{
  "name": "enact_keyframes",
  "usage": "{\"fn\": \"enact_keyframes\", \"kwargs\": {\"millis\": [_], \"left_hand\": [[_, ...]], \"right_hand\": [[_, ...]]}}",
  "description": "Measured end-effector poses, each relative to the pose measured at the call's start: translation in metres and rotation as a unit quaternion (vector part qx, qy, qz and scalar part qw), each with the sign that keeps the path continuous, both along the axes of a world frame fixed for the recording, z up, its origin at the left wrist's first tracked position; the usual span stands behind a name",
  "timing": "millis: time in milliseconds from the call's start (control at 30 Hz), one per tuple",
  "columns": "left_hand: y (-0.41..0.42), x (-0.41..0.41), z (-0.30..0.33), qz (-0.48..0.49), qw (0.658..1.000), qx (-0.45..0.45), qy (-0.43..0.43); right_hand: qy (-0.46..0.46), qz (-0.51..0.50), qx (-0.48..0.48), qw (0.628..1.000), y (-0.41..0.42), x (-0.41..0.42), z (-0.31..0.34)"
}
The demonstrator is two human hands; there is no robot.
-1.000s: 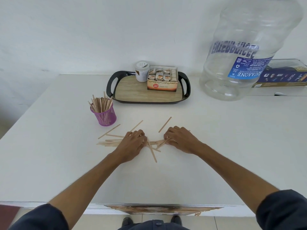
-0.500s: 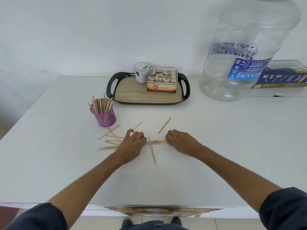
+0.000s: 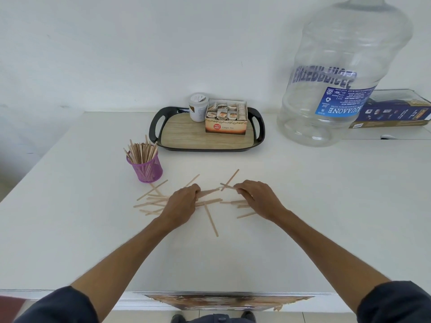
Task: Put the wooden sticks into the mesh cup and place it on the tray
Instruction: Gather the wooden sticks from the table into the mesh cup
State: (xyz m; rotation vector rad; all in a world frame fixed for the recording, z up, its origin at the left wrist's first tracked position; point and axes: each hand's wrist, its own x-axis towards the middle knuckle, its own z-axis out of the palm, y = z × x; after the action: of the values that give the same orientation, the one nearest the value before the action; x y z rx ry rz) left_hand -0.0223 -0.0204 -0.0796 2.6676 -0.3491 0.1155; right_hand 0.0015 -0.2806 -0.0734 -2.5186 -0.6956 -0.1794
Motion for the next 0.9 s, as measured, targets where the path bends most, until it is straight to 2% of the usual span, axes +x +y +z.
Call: {"fn": "enact_keyframes", "kwargs": {"millis": [67, 133, 333, 467, 567, 667, 800, 900], "left_hand": [[0.002, 0.004, 0.004, 0.003, 0.998, -0.062, 0.001], [0.001, 0.008, 0.009, 0.021, 0.991, -0.13, 0.012], [-0.003, 0.026, 0.03, 0.073, 0.947, -0.307, 0.063], [-0.01, 0.03, 0.044, 0.081, 0.886, -0.443, 0.108], [-0.013, 0.032, 0.051, 0.083, 0.852, -0.494, 0.152], [-0.015, 0.034, 0.054, 0.113, 0.808, -0.544, 0.197], [-0.016, 0.034, 0.053, 0.178, 0.724, -0.631, 0.216], [-0.016, 0.032, 0.051, 0.191, 0.68, -0.669, 0.229]], "right_hand": [[0.076, -0.047, 0.116, 0.989, 0.004, 0.001, 0.005], [0.143, -0.083, 0.216, 0.962, 0.008, 0.005, 0.01], [0.285, -0.098, 0.385, 0.872, 0.017, 0.014, 0.018], [0.335, -0.124, 0.445, 0.821, 0.03, 0.02, 0.025], [0.348, -0.154, 0.462, 0.801, 0.041, 0.024, 0.03], [0.356, -0.161, 0.469, 0.792, 0.049, 0.024, 0.034], [0.354, -0.166, 0.462, 0.796, 0.055, 0.022, 0.036], [0.343, -0.175, 0.464, 0.798, 0.059, 0.02, 0.036]]}}
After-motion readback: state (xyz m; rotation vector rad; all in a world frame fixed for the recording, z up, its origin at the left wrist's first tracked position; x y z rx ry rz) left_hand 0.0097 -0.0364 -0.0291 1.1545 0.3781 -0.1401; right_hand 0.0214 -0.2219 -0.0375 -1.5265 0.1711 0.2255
